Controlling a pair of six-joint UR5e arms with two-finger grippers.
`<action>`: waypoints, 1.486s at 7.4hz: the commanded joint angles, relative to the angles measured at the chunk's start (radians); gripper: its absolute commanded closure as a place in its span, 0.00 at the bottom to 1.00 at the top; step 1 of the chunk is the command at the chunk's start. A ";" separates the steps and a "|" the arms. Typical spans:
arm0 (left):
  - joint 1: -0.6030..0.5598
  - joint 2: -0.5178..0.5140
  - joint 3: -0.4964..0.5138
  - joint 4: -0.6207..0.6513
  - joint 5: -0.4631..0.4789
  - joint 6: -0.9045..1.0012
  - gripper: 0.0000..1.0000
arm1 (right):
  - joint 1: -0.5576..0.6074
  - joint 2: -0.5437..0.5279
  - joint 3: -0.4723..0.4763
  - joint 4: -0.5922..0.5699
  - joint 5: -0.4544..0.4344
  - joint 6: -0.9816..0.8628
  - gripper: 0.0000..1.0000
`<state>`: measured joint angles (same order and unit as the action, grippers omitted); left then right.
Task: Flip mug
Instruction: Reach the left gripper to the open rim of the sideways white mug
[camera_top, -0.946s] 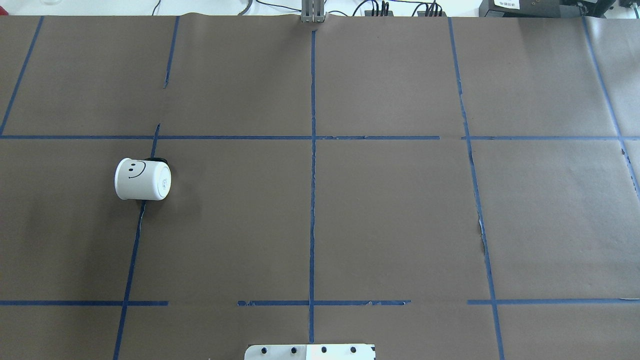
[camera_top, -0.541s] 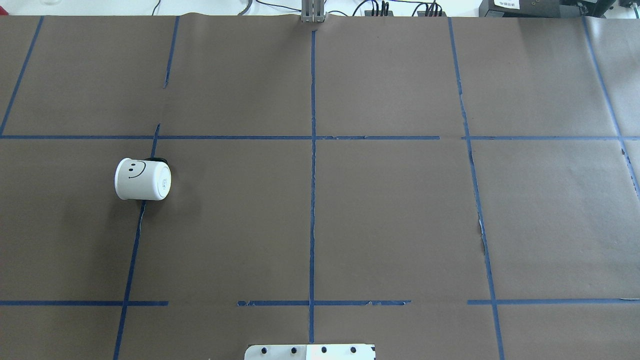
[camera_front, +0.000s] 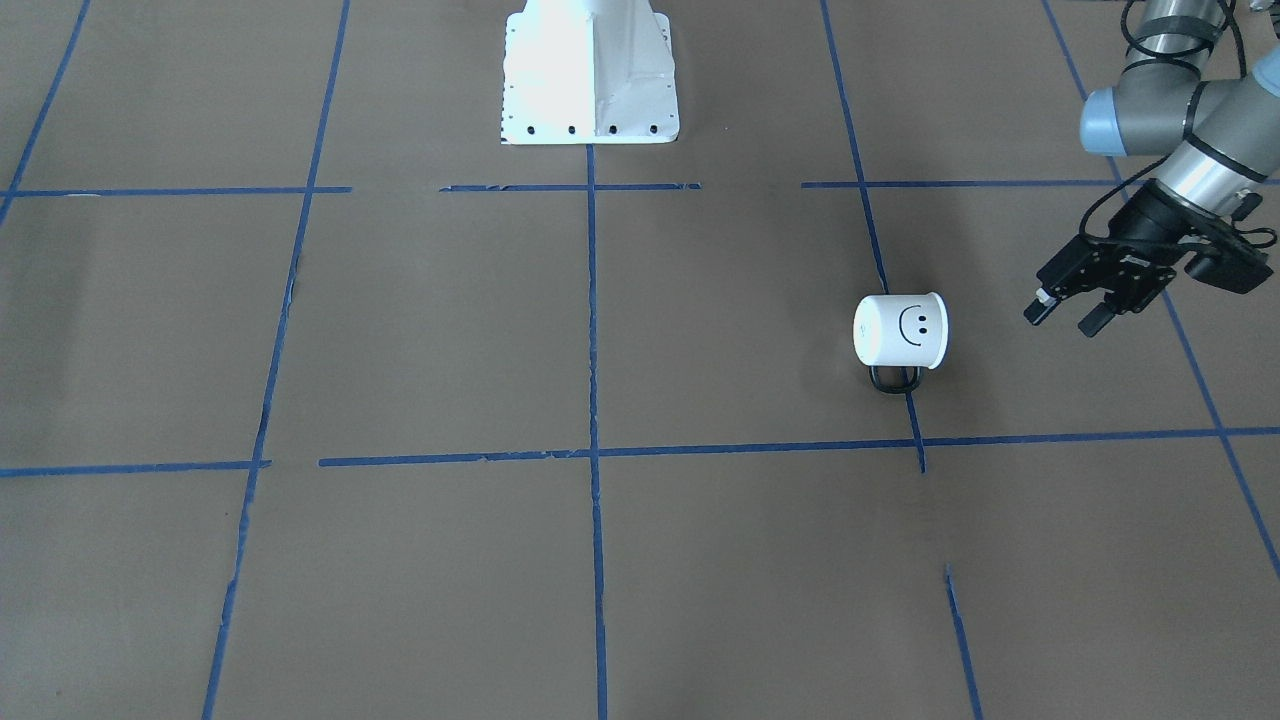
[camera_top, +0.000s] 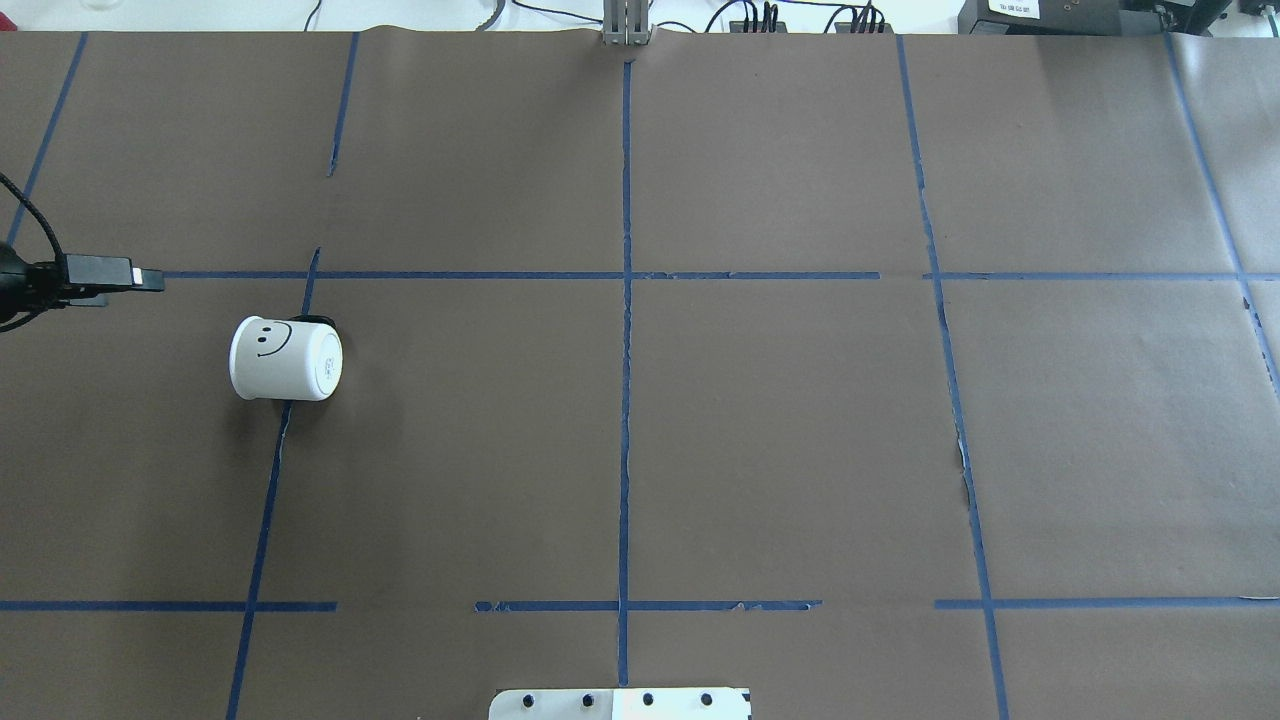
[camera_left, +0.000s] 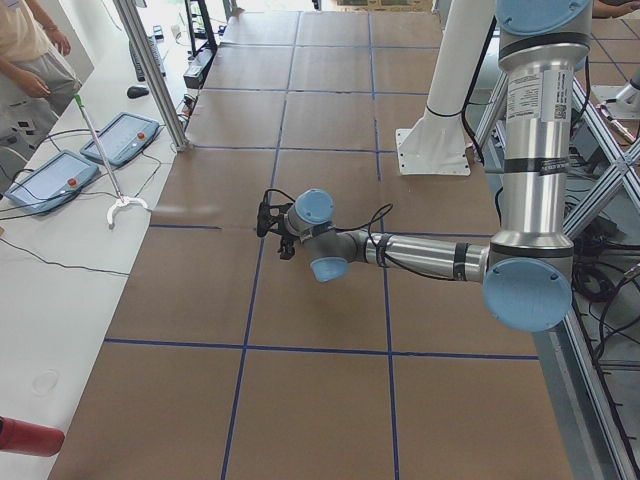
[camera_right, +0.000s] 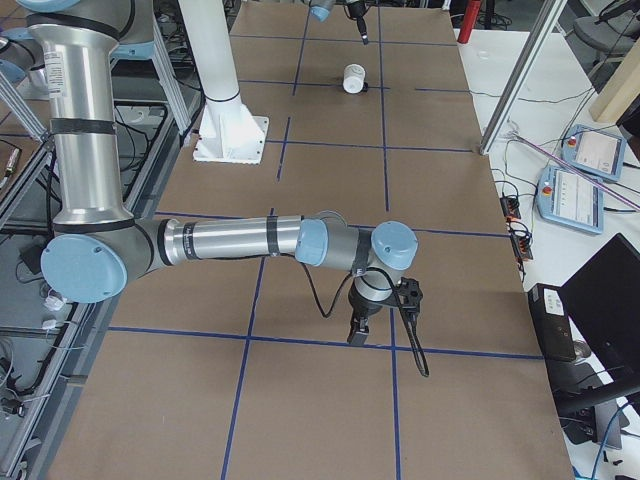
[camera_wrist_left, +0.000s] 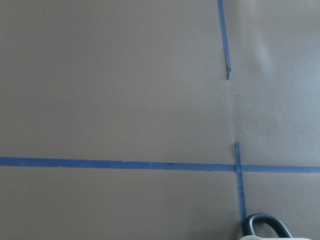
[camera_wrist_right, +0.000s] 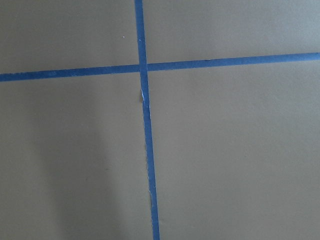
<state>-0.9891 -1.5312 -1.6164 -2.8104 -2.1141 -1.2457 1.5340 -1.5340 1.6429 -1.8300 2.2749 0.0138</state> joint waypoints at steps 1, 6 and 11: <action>0.047 -0.010 0.073 -0.321 0.020 -0.157 0.00 | 0.000 0.000 0.000 0.000 0.000 0.000 0.00; 0.200 -0.118 0.256 -0.481 0.185 -0.192 0.00 | 0.000 0.000 0.000 0.000 0.000 0.000 0.00; 0.242 -0.179 0.285 -0.521 0.040 -0.327 1.00 | 0.000 -0.002 0.000 0.000 0.000 0.000 0.00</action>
<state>-0.7459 -1.6887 -1.3324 -3.3329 -1.9551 -1.5058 1.5340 -1.5348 1.6429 -1.8301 2.2749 0.0138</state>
